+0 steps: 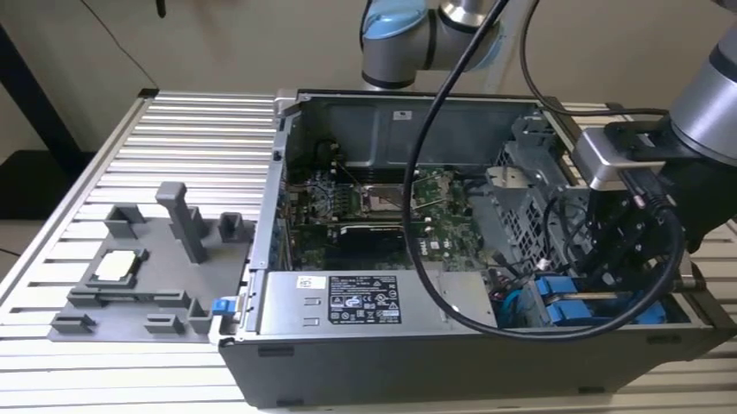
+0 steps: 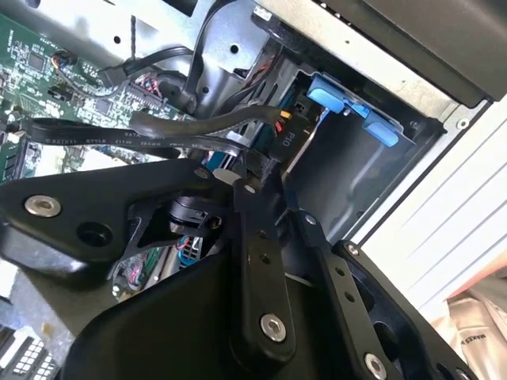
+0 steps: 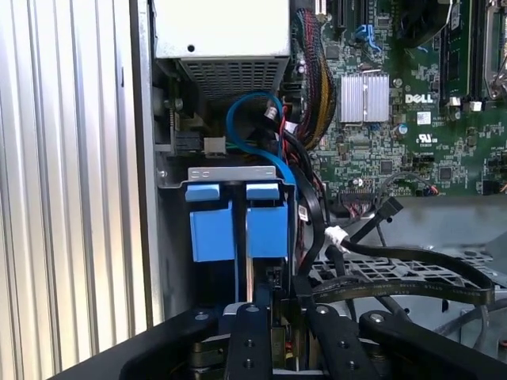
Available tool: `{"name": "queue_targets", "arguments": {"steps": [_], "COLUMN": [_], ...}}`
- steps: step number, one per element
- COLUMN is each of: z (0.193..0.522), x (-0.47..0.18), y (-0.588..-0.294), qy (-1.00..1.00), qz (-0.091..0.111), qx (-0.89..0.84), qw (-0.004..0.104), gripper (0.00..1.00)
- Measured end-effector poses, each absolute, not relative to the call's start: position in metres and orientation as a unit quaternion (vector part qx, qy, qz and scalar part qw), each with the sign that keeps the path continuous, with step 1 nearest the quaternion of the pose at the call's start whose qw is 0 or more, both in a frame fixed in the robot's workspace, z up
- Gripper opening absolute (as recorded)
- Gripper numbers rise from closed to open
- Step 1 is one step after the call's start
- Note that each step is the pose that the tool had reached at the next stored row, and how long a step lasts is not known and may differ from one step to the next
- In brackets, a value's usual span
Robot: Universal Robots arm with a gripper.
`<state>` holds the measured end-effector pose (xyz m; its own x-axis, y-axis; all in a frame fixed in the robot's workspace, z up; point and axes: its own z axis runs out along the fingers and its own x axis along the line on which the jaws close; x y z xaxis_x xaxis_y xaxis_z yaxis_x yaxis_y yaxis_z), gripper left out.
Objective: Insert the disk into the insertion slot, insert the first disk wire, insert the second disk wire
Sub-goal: 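Insert the second disk wire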
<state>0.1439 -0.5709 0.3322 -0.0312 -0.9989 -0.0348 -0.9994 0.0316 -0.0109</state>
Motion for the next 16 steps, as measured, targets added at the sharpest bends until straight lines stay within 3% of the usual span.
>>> {"name": "queue_targets", "arguments": {"steps": [2,3,16], "z": [0.3315,0.3317,0.338], "x": [0.1439,0.1439,0.1439], "y": [-0.5711,-0.5712,-0.5727], "qy": [0.718,0.718,0.718], "qz": [0.009,0.009,0.009], "qx": [-0.696,-0.696,-0.696], "qw": [0.017,0.017,0.017], "gripper": [0.26,0.32,0.32]}}
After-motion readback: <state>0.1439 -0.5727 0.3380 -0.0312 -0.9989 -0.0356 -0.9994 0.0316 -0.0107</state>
